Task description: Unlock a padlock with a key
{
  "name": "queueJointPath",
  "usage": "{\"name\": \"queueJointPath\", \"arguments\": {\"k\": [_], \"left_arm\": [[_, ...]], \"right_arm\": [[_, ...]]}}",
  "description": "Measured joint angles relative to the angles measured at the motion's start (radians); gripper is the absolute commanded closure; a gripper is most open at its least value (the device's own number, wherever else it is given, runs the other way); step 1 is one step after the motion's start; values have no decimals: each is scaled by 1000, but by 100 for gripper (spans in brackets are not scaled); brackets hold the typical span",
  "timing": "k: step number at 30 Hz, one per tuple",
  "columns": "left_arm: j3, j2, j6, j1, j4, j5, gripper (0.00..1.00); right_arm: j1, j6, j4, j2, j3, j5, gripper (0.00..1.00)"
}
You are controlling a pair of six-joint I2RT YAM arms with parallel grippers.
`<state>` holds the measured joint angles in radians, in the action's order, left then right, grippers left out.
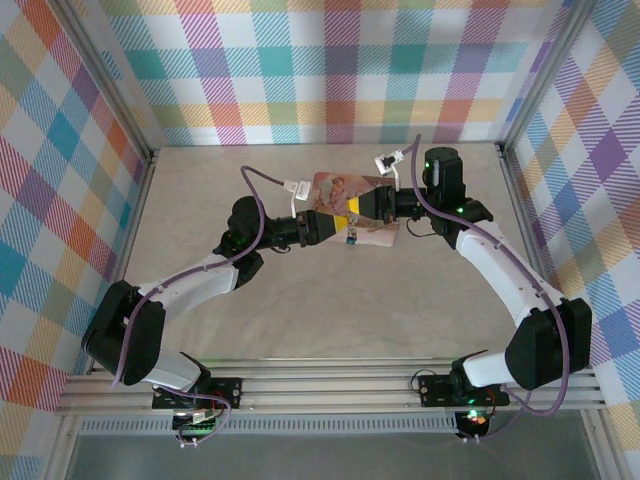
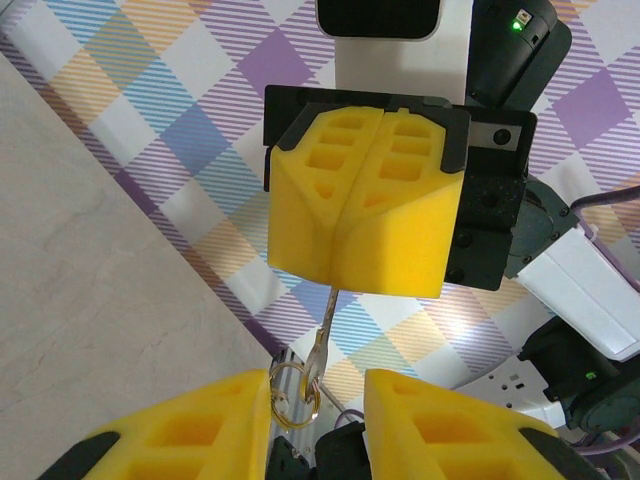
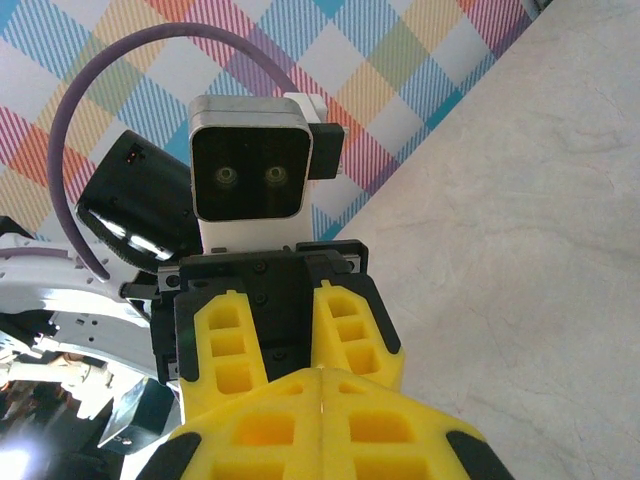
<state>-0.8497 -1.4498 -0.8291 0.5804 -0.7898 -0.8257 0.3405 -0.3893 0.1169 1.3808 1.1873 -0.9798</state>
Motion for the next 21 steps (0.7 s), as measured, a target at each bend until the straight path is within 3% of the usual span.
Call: {"name": "queueJointPath", "arguments": {"k": [5, 8, 16, 17, 21], "left_arm": [[0, 0, 1, 0, -2, 0, 83], [0, 0, 7, 0, -2, 0, 100], [2, 1, 16, 0, -2, 17, 100], [3, 2, 18, 0, -1, 20, 100], [14, 25, 38, -1, 15, 40, 100]], "right_arm": [[1, -12, -12, 0, -10, -2, 100], [3, -18, -16, 0, -13, -3, 100], [6, -23, -29, 0, -15, -2, 100], [6, -23, -29, 0, -15, -2, 99], [8, -29, -30, 0, -16, 2, 76]]}}
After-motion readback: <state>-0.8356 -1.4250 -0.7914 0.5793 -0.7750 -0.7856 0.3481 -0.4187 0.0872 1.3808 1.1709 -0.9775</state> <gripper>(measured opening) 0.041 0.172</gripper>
